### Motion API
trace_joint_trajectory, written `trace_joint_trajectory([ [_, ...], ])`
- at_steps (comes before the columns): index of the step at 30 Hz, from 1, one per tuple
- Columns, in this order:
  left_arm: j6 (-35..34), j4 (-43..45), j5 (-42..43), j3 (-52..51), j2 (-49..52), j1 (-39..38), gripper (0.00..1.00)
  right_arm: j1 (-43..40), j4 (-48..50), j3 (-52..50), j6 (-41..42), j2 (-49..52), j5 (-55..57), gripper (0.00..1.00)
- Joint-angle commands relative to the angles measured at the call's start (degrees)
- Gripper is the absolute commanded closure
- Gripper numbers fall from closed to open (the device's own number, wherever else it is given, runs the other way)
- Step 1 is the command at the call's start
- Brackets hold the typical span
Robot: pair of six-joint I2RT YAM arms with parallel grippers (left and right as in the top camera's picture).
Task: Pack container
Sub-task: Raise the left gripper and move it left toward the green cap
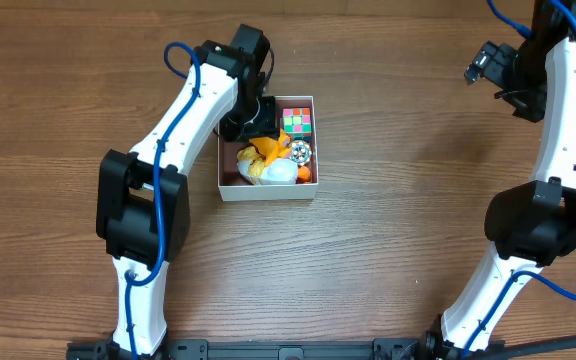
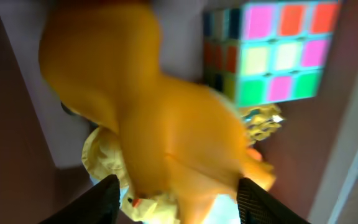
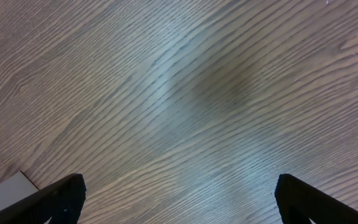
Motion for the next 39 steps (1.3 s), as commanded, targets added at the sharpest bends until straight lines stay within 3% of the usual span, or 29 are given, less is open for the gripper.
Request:
trace_joint_trajectory([
  [1, 3.85, -1.36, 0.35, 7.23, 0.74, -0.17, 0.37, 0.0, 0.28, -0.04, 0.44, -0.37, -0.04, 0.0],
  [8, 5.95, -6.1, -0.26, 18.29, 0.74, -0.15, 0.3, 0.0, 0.28, -0.04, 0.44, -0.37, -0.04, 0.0],
  [12, 5.9, -11.91, -6.78, 23.63, 0.74, 0.55, 0.15, 0.0, 0.28, -0.04, 0.44, -0.37, -0.04, 0.0],
  [14, 5.88, -16.39, -11.02, 25.73, 0.74, 1.38, 0.03, 0.0, 0.28, -0.04, 0.44, -0.37, -0.04, 0.0],
  [16, 5.86, -20.2, -13.68, 26.75, 0.74, 2.49, 0.0, 0.0, 0.28, -0.04, 0.44, -0.37, -0.04, 0.0],
  [22, 5.49, -28.89, -15.3, 27.19, 0.74, 7.8, 0.0, 0.0, 0.28, -0.04, 0.44, -0.37, -0.04, 0.0],
  [30, 7.72, -28.89, -9.57, 27.02, -2.64, 13.38, 0.0, 0.0, 0.28, -0.04, 0.44, -0.37, -0.04, 0.0],
  [35, 9.2, -28.89, -12.61, 24.5, -9.38, 13.66, 0.0, 0.0, 0.28, -0.04, 0.44, -0.37, -0.04, 0.0],
  [39, 9.07, -28.87, -16.83, 16.63, -17.62, 13.66, 0.0, 0.0, 0.28, -0.04, 0.44, -0.37, -0.04, 0.0],
])
